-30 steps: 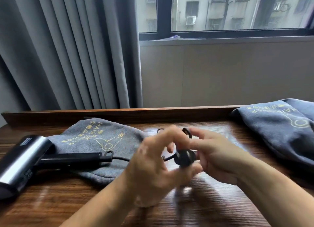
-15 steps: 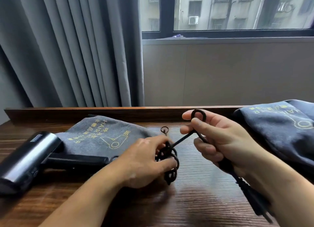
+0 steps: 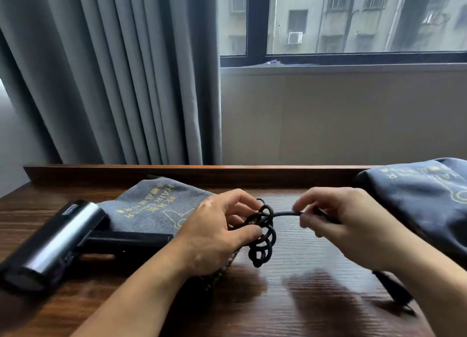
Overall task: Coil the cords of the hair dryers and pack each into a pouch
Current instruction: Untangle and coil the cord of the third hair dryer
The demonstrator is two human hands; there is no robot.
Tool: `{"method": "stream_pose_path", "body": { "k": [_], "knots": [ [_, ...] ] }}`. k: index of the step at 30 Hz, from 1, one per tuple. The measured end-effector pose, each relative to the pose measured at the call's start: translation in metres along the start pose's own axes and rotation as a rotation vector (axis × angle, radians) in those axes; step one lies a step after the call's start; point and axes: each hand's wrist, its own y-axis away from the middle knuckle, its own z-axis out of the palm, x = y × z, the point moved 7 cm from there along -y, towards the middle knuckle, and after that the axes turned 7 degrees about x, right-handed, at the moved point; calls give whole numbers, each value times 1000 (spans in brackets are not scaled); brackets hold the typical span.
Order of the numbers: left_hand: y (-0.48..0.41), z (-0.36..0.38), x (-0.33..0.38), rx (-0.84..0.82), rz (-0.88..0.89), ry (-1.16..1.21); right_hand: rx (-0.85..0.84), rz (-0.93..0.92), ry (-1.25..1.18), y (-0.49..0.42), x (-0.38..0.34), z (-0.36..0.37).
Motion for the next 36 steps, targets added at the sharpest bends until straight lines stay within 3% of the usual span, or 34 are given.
{"method": "stream_pose_path", "body": {
  "k": [5,16,21,25,30,36],
  "knots": [
    [3,1,2,30,45,15,74,17,-44,-1,-4,-1],
    [3,14,5,-21,95,-95,-60,-66,-87,6,-27,33],
    [-2,8,1,99,28,-21,19,-137,-151,7,-36,33],
    [-1,0,2,227,27,-35,-29,34,-320,5,-26,38],
    [-5,-15,-17,440,-167,162,-114,79,-494,5,-30,40],
    [-3,-13,-13,436,-193,188,-103,99,-581,4,-33,36]
  ]
}}
